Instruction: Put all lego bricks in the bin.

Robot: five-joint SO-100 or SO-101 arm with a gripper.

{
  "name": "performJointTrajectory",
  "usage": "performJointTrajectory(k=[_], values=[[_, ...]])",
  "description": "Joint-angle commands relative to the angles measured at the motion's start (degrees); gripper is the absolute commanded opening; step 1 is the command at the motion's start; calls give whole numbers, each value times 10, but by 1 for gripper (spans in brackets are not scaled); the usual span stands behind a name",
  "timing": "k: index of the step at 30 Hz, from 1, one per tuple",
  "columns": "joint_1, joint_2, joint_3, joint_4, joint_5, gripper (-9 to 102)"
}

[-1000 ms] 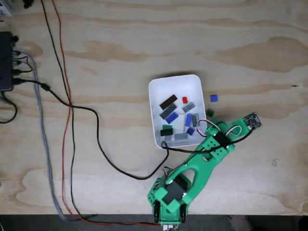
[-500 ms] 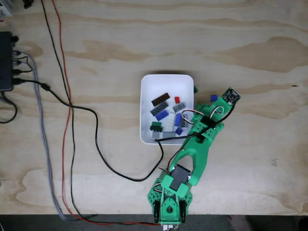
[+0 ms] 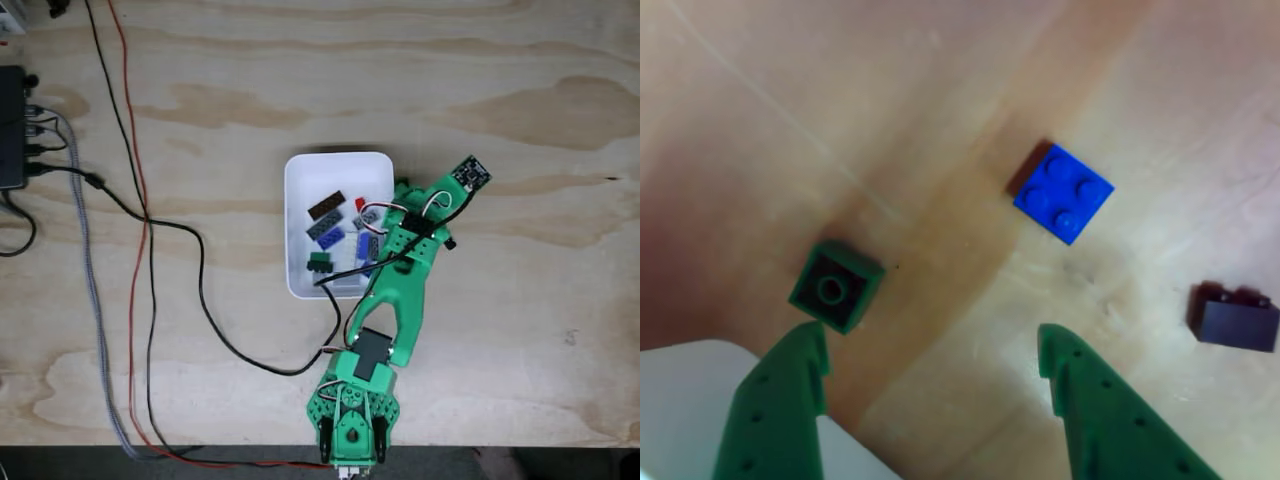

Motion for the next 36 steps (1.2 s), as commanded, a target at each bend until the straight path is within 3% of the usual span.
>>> performJointTrajectory(k=[1,9,27,32,36], values=[[-11,-4,-48,-38,45,24],[-22,-77,-115,-47,158,23],[-87,-133,-118,-17,146,9],[-67,-105,-105,6,120,0],[-9,-11,-110,40,149,0]])
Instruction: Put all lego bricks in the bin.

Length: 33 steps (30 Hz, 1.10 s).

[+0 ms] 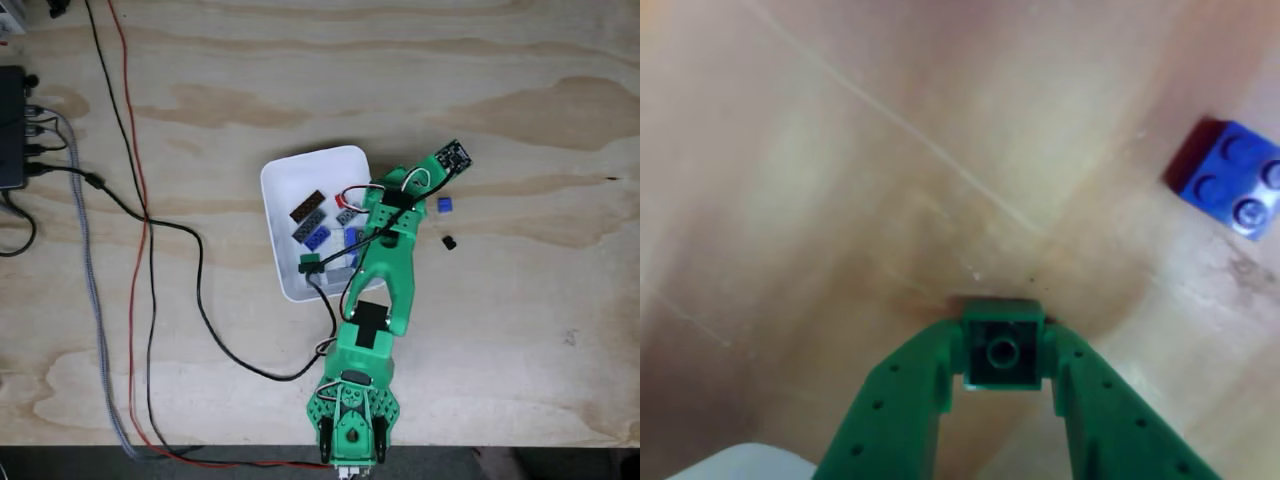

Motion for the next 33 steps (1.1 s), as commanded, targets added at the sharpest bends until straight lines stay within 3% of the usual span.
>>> performJointTrajectory(k=[1,3,8,13,17,21,25,29,33], values=[[75,146,-11,20,48,0],[115,247,-25,25,85,0],[150,363,-199,190,91,0],[-78,333,-204,332,63,0],[-220,263,-137,328,93,0],[-258,233,-100,306,120,8],[-166,288,-120,296,148,31],[41,339,-158,262,168,34],[200,330,-9,155,54,27]])
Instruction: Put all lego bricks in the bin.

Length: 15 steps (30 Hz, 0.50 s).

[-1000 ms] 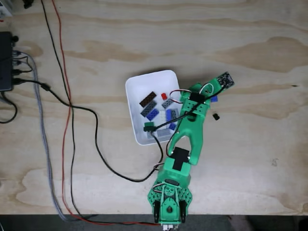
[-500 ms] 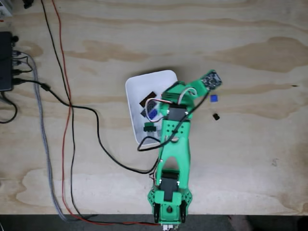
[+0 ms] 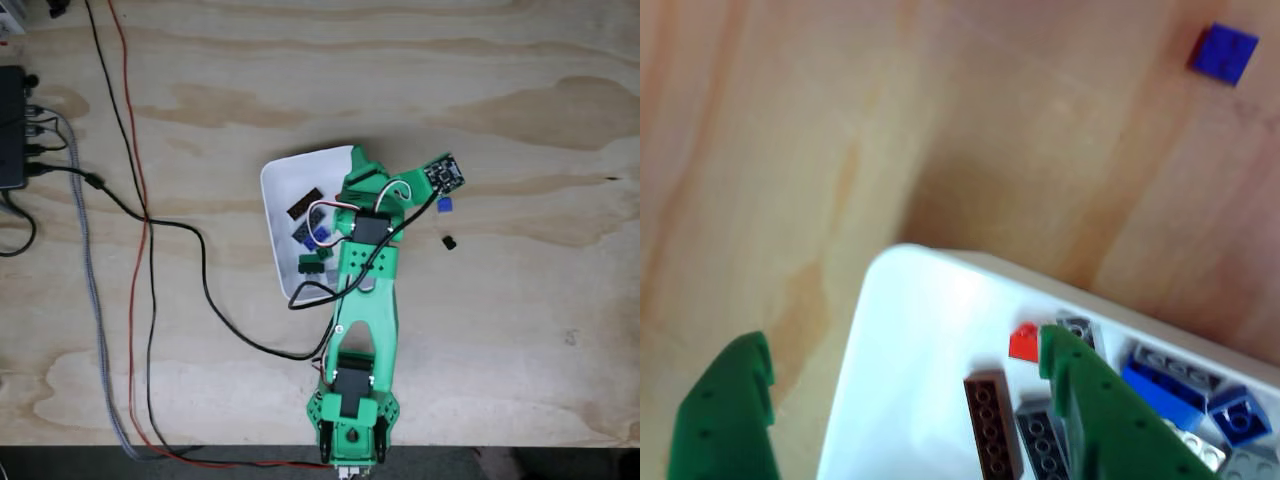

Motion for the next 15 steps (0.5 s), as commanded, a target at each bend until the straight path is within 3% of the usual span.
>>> performJointTrajectory(k=[1,5,15], values=[[250,18,117,-136,-127,26],[247,-111,191,-257,-175,22],[183,-263,33,-237,-110,22]])
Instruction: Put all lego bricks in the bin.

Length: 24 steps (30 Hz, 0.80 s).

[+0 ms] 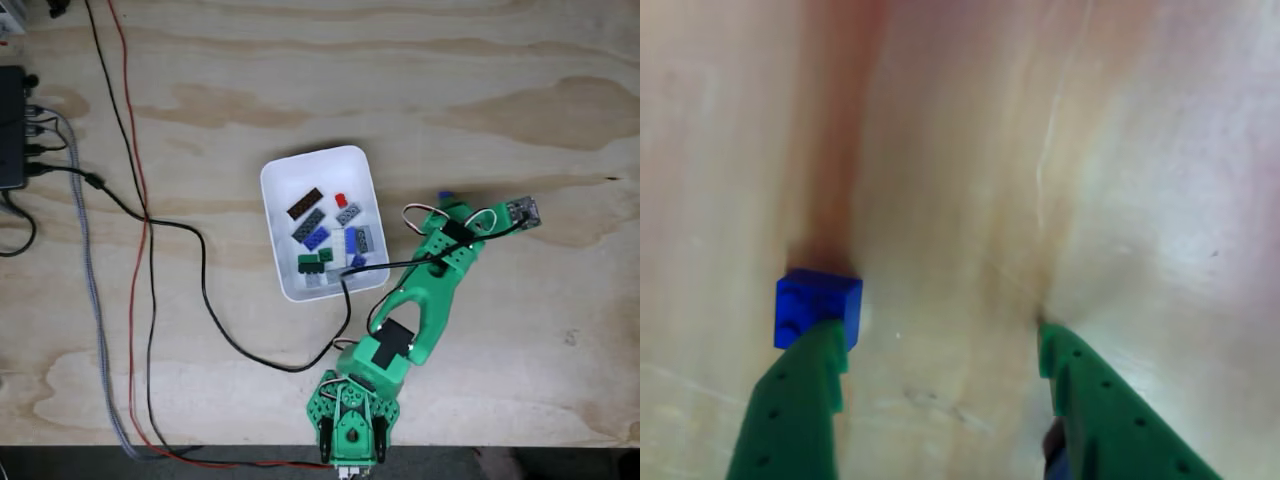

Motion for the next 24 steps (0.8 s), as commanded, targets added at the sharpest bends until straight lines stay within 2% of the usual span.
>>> performJointTrajectory(k=[1,6,10,19,22,24], values=[[-28,-5,-83,8,29,22],[-33,-20,-177,68,36,22],[-44,-47,-214,70,25,22],[-54,-97,-196,56,-6,19],[-54,-117,-215,57,-5,16],[-55,-126,-225,62,-10,7]])
